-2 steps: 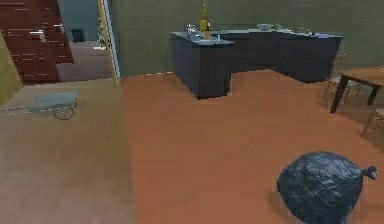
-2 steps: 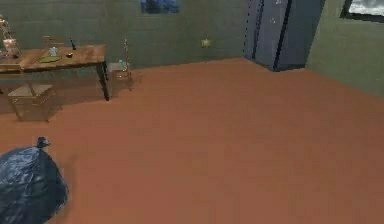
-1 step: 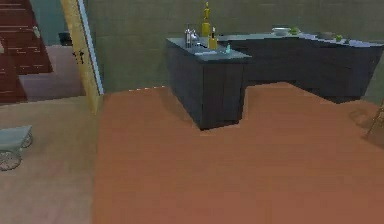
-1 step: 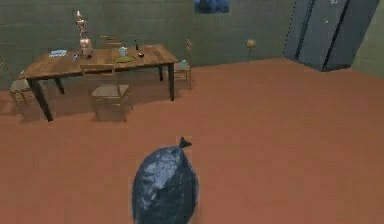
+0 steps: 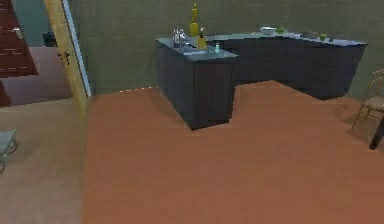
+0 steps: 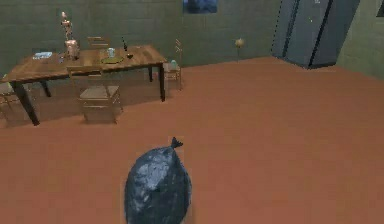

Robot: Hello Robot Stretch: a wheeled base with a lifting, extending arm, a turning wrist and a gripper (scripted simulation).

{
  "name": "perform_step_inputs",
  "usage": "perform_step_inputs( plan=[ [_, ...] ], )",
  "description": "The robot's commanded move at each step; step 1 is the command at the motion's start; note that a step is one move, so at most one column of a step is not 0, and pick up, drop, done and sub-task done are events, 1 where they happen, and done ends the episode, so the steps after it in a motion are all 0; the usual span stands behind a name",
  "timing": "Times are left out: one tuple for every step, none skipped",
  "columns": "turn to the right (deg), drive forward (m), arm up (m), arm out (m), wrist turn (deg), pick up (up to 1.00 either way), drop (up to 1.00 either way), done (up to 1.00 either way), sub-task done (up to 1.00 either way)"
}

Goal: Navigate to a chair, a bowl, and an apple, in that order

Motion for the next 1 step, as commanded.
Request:
perform_step_inputs(
  plan=[
    [0.0, 0.25, 0.00, 0.00, 0.0, 0.00, 0.00, 0.00, 0.00]
  ],
)
